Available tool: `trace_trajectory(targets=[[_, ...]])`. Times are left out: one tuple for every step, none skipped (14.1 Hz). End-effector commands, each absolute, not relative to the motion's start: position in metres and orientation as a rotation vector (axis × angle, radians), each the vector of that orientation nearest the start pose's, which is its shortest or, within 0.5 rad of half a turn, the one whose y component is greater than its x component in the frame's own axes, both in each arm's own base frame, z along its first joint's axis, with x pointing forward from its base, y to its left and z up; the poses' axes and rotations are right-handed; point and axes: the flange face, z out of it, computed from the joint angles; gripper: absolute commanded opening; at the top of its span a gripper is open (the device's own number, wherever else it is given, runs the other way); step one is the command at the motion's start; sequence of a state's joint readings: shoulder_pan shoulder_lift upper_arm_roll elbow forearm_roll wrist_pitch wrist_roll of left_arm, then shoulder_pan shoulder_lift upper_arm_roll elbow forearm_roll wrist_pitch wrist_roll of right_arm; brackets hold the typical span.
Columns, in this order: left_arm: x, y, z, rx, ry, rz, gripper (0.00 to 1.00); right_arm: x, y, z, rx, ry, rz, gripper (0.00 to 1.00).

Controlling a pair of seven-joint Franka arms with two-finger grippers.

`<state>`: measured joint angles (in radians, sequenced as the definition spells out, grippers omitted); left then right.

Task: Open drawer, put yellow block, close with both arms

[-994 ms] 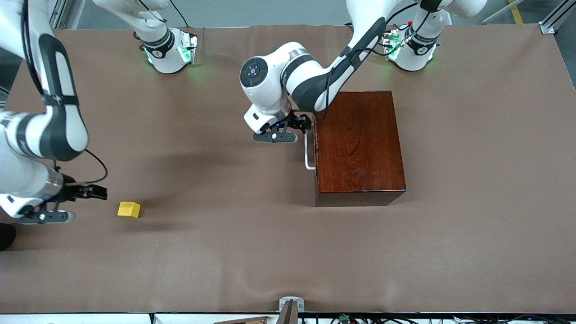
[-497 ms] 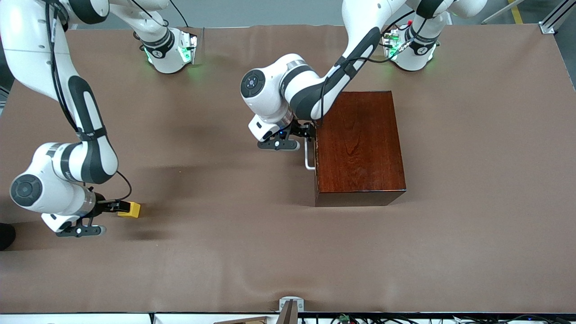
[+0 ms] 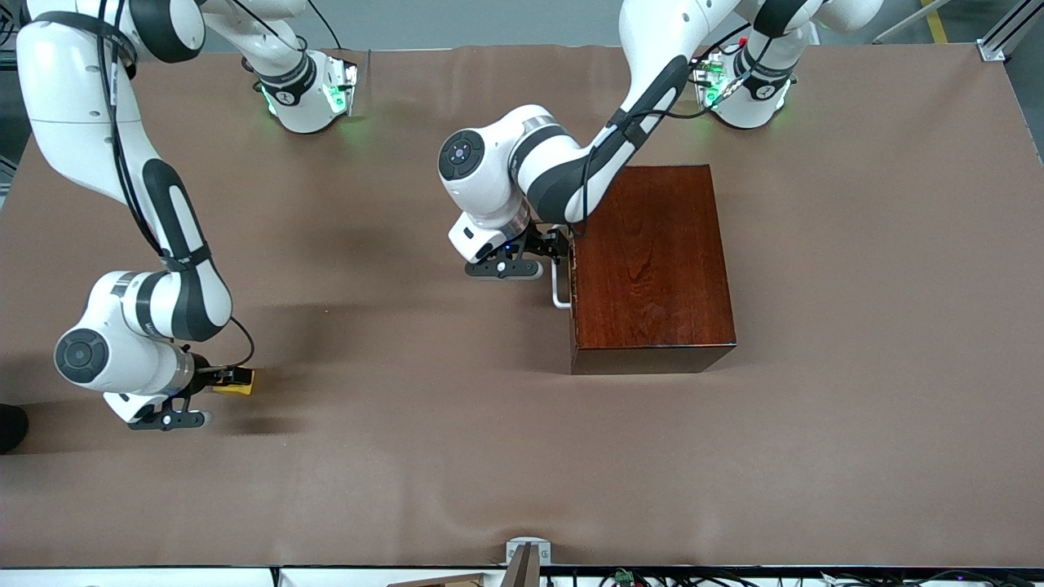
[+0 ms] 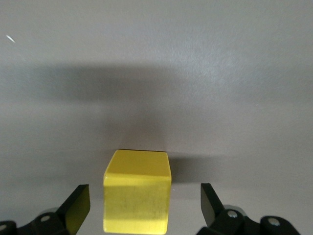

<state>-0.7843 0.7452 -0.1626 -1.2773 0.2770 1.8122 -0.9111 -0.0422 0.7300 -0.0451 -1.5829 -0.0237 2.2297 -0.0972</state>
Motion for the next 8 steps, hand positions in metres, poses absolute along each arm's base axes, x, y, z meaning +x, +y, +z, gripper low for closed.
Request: trace_trajectory(targets=[[0.467, -0.565, 0.299, -2.923, 0.127, -0.069, 1.00, 0.688, -0.058, 0.193, -3.173, -0.026, 0.133, 1.00], [0.467, -0.565, 0.297, -2.927, 0.127, -0.070, 1.00, 0.685, -0.058, 0.191, -3.171, -0.026, 0.150, 0.46], [0.467, -0.566, 0.298, -2.935, 0.124, -0.078, 1.00, 0.682, -0.057, 0.186, -3.168, -0.027, 0.167, 0.08], [0.468, -0.568, 0.298, -2.946, 0.095, -0.085, 1.00, 0.683, -0.057, 0.187, -3.167, -0.028, 0.165, 0.00], [0.468, -0.570, 0.295, -2.953, 0.075, -0.089, 1.00, 0.683, -0.057, 0.188, -3.167, -0.032, 0.157, 0.00], [0.466, -0.570, 0.291, -2.951, 0.076, -0.084, 1.00, 0.685, -0.057, 0.189, -3.168, -0.035, 0.150, 0.00], [0.467, -0.571, 0.288, -2.951, 0.077, -0.083, 1.00, 0.686, -0.058, 0.192, -3.171, -0.037, 0.138, 0.00], [0.467, -0.571, 0.287, -2.952, 0.078, -0.083, 1.00, 0.689, -0.058, 0.197, -3.172, -0.042, 0.124, 0.00]])
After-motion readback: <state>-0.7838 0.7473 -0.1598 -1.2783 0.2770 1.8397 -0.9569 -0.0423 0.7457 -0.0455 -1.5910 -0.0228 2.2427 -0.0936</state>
